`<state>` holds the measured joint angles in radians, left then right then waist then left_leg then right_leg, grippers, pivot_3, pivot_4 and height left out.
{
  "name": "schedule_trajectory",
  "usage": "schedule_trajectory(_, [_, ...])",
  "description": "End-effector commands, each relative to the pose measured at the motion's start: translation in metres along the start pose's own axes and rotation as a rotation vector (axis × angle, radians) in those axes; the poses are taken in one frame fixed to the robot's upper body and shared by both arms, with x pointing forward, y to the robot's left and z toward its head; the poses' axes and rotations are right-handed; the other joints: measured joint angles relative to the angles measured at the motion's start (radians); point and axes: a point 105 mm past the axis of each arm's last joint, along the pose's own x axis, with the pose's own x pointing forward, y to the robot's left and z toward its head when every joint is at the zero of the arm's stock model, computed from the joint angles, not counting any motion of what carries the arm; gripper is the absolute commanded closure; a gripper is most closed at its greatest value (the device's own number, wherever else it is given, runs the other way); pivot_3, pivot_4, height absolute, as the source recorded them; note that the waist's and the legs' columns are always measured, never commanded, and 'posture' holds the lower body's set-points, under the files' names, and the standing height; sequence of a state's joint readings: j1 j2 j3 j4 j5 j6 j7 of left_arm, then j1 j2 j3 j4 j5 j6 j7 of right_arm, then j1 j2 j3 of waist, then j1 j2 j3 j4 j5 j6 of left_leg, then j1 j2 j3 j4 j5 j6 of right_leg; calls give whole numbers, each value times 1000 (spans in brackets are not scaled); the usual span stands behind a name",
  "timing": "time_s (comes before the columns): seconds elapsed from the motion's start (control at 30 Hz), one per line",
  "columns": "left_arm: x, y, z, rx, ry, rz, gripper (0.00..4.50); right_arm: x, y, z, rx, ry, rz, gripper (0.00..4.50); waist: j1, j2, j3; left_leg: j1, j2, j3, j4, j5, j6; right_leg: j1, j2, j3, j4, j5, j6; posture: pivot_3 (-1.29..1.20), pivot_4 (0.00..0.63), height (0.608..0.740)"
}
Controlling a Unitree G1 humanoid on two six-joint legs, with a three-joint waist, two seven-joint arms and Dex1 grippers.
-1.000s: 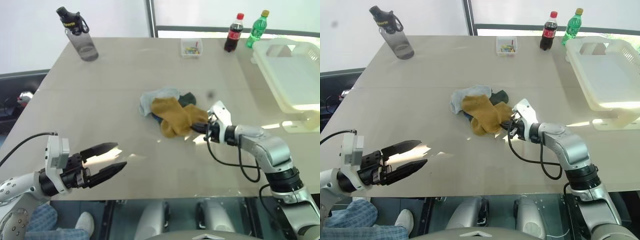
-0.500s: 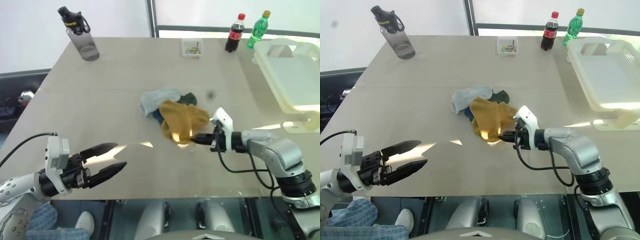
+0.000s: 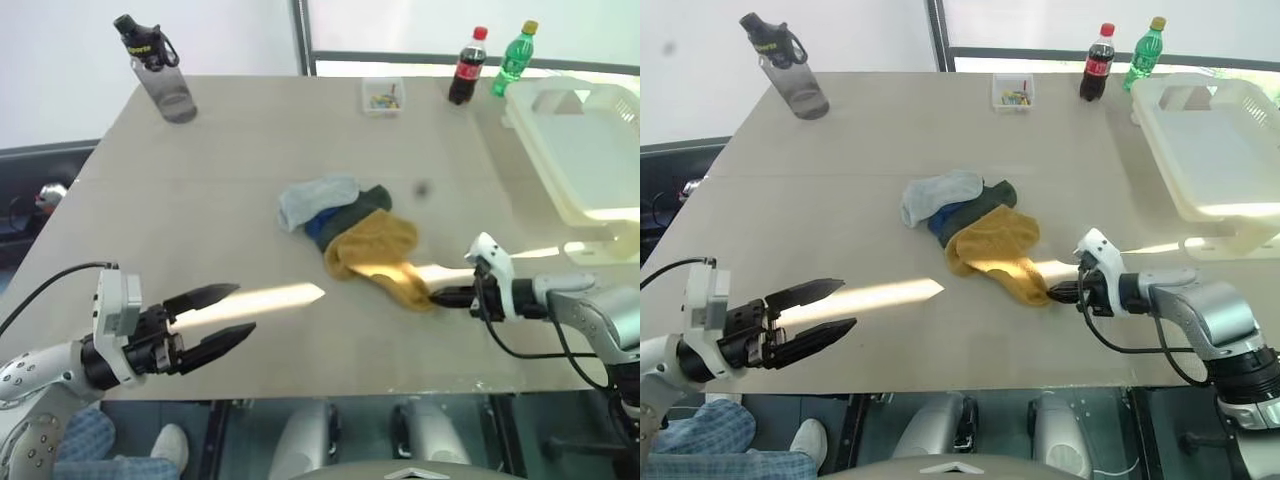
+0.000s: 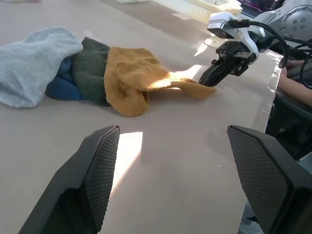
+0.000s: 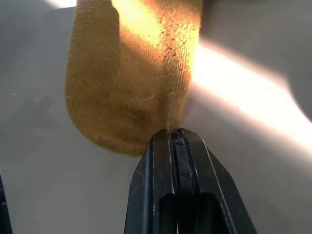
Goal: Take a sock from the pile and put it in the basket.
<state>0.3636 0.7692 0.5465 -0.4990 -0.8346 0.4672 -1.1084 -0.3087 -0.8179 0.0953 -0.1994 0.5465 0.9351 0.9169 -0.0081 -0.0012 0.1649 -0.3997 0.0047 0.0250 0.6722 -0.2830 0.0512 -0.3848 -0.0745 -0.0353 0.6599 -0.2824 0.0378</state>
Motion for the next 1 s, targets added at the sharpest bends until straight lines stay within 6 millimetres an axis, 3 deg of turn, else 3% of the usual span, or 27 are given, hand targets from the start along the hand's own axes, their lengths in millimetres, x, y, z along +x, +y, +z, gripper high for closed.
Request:
schedule_trajectory(0.03, [-2, 0, 3, 33, 3, -3, 737, -25, -19, -6, 6, 15, -97, 4437, 4, 0, 0, 0, 0, 0, 0, 0, 0, 0, 0, 0, 0, 0, 0, 0, 150, 740])
schedule_trajectory(0.3, [0, -1, 3, 26, 2, -22, 737, -78, -33, -12, -41, 65, -167, 4437, 10, 0, 0, 0, 0, 0, 1, 0, 1, 1, 0, 0, -1, 0, 0, 0, 150, 740])
schedule_trajectory(0.53, [1, -1, 3, 20, 6, -43, 737, -142, -30, 21, -138, 56, -201, 4437, 6, 2, 1, 1, 0, 0, 1, -1, 1, 2, 1, 0, 0, 0, 0, 0, 150, 740])
schedule_trajectory(0.7, [2, -1, 3, 17, 7, -49, 737, -168, -26, 33, -179, 72, -213, 4437, 7, 1, 1, 1, 1, 0, 1, -1, 1, 2, 1, -1, 0, 0, 0, 0, 150, 740])
schedule_trajectory(0.77, [2, -2, 3, 15, 8, -51, 737, -177, -22, 49, -211, 43, -216, 4437, 6, 1, 1, 1, 1, 0, 2, -1, 1, 3, 1, -1, -1, 0, 0, 0, 150, 740])
schedule_trajectory(0.87, [1, -2, 2, 12, 12, -51, 737, -172, -5, 70, -240, -29, -129, 4437, -1, 2, 1, 2, 1, 0, 2, -1, 1, 3, 1, 0, 0, 0, 0, 0, 150, 740])
schedule_trajectory(1.0, [2, -3, 3, 11, 9, -55, 737, -141, 19, 82, -238, -106, 42, 4437, -3, 2, 1, 2, 1, 0, 2, -1, 1, 3, 1, 0, 0, 0, 0, 0, 150, 740])
